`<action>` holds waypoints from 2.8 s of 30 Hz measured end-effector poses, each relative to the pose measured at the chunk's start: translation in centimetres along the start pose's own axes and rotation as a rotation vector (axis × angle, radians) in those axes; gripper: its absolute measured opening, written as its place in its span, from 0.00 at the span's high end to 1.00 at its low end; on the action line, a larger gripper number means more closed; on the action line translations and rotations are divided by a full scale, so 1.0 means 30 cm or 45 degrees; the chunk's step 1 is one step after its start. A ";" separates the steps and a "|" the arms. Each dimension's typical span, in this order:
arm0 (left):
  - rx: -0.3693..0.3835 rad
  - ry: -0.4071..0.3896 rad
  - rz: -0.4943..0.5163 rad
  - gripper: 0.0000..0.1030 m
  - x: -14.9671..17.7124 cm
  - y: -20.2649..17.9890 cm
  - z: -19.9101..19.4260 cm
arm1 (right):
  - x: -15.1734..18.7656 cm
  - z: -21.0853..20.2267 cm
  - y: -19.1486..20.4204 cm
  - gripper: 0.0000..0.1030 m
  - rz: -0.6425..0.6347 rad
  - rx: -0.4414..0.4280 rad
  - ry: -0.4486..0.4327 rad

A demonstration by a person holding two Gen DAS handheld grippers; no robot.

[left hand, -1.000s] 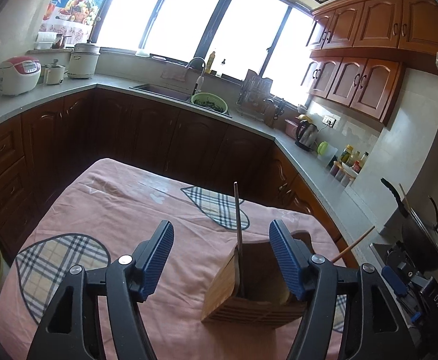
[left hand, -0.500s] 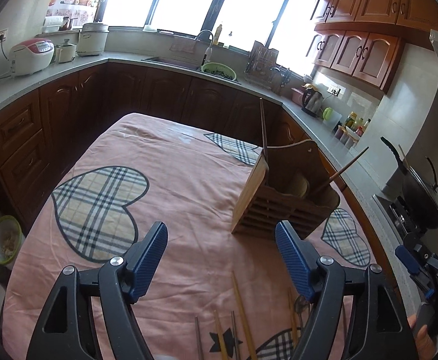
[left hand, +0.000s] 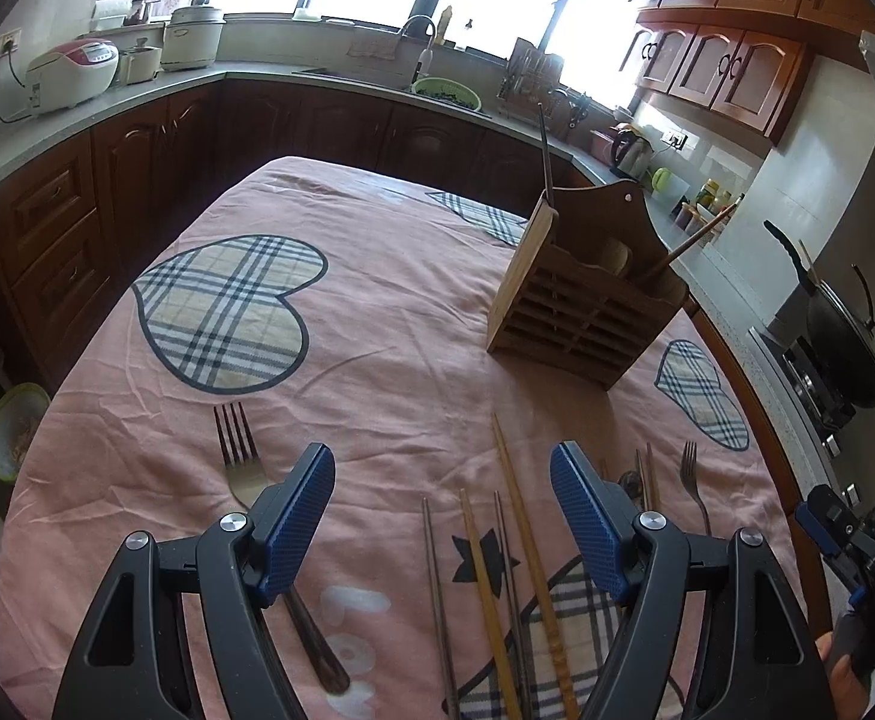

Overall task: Organize utensils
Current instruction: 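Move both open tools back down toward the remaining utensils, then close the left tool on a wooden chopstick while the right tool grasps another chopstick, then lift both held chopsticks and carry them up to the wooden holder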

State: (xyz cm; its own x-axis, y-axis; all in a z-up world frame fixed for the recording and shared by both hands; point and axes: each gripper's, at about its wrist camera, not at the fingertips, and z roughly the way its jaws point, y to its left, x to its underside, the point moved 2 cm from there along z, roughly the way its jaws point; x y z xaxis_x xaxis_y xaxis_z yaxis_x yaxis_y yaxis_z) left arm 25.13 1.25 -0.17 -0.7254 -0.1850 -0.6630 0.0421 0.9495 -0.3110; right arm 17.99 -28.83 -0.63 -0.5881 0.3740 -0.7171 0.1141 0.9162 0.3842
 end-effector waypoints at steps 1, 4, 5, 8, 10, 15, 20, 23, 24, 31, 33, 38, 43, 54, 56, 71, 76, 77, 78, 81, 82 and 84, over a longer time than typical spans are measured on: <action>-0.005 0.012 -0.001 0.28 0.007 -0.002 0.000 | 0.014 -0.004 -0.002 0.16 0.001 0.002 0.007; -0.022 0.047 -0.001 0.28 0.028 0.004 0.007 | 0.048 -0.006 -0.009 0.16 0.001 0.009 0.026; -0.026 0.057 0.000 0.28 0.034 0.004 0.005 | 0.054 -0.006 -0.010 0.16 -0.001 0.011 0.030; -0.036 0.079 0.012 0.28 0.036 -0.006 0.021 | 0.069 -0.006 -0.006 0.16 -0.007 0.015 0.037; -0.040 0.086 0.028 0.28 0.036 -0.019 0.019 | 0.071 -0.005 0.001 0.16 -0.020 0.020 0.037; -0.035 0.104 0.059 0.29 0.031 -0.033 0.058 | 0.071 0.002 0.009 0.16 -0.037 0.029 0.038; -0.032 0.134 0.076 0.29 0.030 -0.042 0.102 | 0.069 0.022 0.004 0.16 -0.037 0.042 0.054; -0.039 0.163 0.094 0.30 0.029 -0.053 0.135 | 0.067 0.039 0.000 0.17 -0.040 0.050 0.064; -0.041 0.172 0.101 0.30 0.029 -0.057 0.145 | 0.065 0.046 -0.001 0.17 -0.043 0.055 0.068; -0.057 0.239 0.158 0.38 0.024 -0.092 0.228 | 0.057 0.110 -0.005 0.38 -0.065 0.070 0.115; -0.052 0.256 0.172 0.43 0.022 -0.101 0.249 | 0.055 0.132 -0.011 0.48 -0.062 0.074 0.135; -0.036 0.296 0.215 0.54 0.012 -0.124 0.304 | 0.047 0.174 -0.019 0.57 -0.068 0.085 0.168; -0.033 0.354 0.237 0.62 0.005 -0.139 0.376 | 0.034 0.220 -0.029 0.62 -0.070 0.092 0.195; -0.053 0.430 0.279 0.74 0.020 -0.152 0.489 | 0.015 0.336 -0.076 0.72 -0.076 0.137 0.261; -0.061 0.429 0.297 0.80 0.020 -0.156 0.498 | 0.014 0.366 -0.083 0.75 -0.084 0.150 0.279; -0.010 0.412 0.284 0.96 0.018 -0.144 0.501 | 0.027 0.501 -0.070 0.94 -0.172 0.216 0.363; 0.029 0.377 0.236 0.97 -0.006 -0.126 0.450 | 0.007 0.446 -0.052 0.95 -0.164 0.179 0.322; 0.039 0.367 0.229 0.97 -0.011 -0.126 0.434 | 0.001 0.432 -0.047 0.95 -0.162 0.170 0.310; 0.049 0.356 0.222 0.97 -0.017 -0.127 0.417 | -0.005 0.415 -0.043 0.96 -0.159 0.162 0.301; 0.075 0.314 0.212 0.97 -0.038 -0.132 0.361 | -0.025 0.366 -0.024 0.96 -0.155 0.135 0.265; 0.084 0.297 0.208 0.98 -0.045 -0.135 0.340 | -0.033 0.349 -0.017 0.96 -0.152 0.126 0.254; 0.103 0.263 0.202 0.98 -0.058 -0.139 0.293 | -0.048 0.312 -0.004 0.96 -0.150 0.110 0.226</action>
State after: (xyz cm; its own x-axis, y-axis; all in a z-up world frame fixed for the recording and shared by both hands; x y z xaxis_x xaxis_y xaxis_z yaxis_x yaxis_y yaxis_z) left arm 32.26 -4.61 -3.71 -0.8297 0.0277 -0.5574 0.2149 0.9376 -0.2734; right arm 26.33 -28.12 -5.09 -0.7322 0.2393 -0.6377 0.0999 0.9639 0.2470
